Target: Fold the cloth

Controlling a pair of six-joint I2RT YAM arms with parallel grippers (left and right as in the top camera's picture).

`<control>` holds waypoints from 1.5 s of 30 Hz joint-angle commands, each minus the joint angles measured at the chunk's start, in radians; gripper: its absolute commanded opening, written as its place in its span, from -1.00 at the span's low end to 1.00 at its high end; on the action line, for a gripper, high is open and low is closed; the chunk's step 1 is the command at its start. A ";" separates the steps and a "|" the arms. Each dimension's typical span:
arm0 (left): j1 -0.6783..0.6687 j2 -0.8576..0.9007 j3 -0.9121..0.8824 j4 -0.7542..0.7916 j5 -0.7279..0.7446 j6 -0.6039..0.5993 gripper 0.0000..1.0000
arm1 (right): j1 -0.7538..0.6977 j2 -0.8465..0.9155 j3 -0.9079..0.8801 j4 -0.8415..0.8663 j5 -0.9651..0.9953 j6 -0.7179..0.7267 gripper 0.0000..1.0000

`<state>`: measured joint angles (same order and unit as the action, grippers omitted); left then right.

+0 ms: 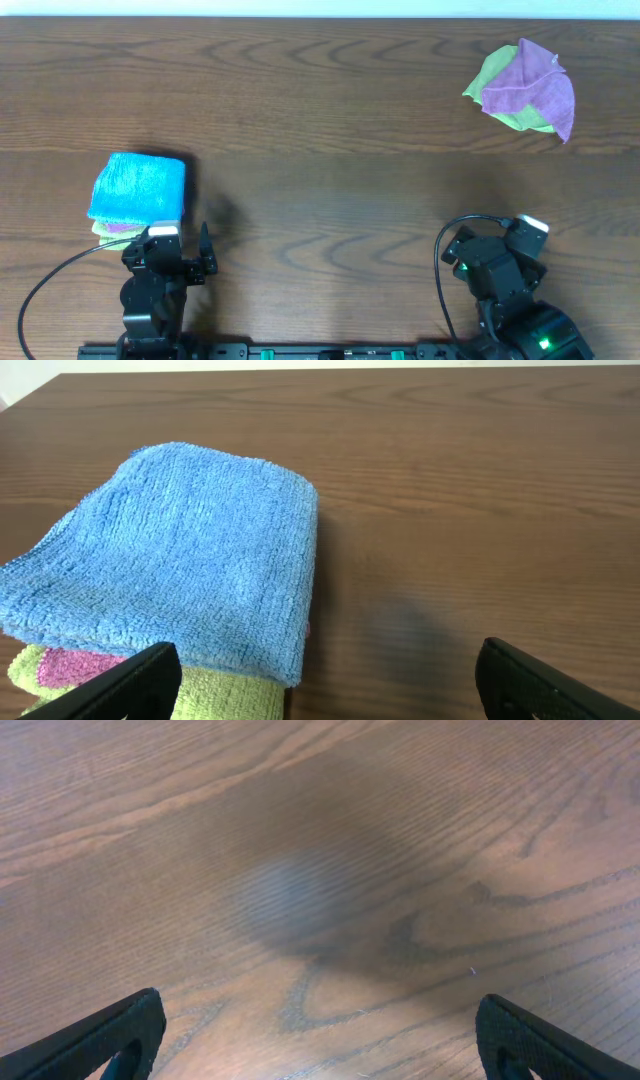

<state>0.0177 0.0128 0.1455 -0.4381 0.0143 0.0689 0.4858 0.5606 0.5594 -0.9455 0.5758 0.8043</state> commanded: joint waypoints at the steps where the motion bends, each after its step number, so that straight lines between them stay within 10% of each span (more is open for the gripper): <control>1: -0.003 -0.009 -0.019 -0.001 -0.022 0.014 0.90 | -0.009 -0.006 -0.002 -0.001 0.020 0.010 0.99; 9: -0.003 -0.009 -0.019 -0.001 -0.021 0.014 0.91 | -0.126 -0.052 -0.018 -0.011 0.015 -0.023 0.99; 15: -0.003 -0.009 -0.019 -0.001 -0.022 0.014 0.90 | -0.266 -0.235 -0.145 0.154 -0.253 -0.511 0.99; 24: -0.003 -0.009 -0.019 -0.001 -0.022 0.014 0.91 | -0.461 -0.398 -0.300 0.197 -0.539 -0.740 0.98; 45: -0.003 -0.009 -0.019 -0.001 -0.022 0.014 0.91 | -0.501 -0.555 -0.372 0.106 -0.631 -0.885 0.99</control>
<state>0.0177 0.0120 0.1455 -0.4377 0.0139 0.0761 -0.0246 0.0227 0.2008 -0.8371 -0.0345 -0.0319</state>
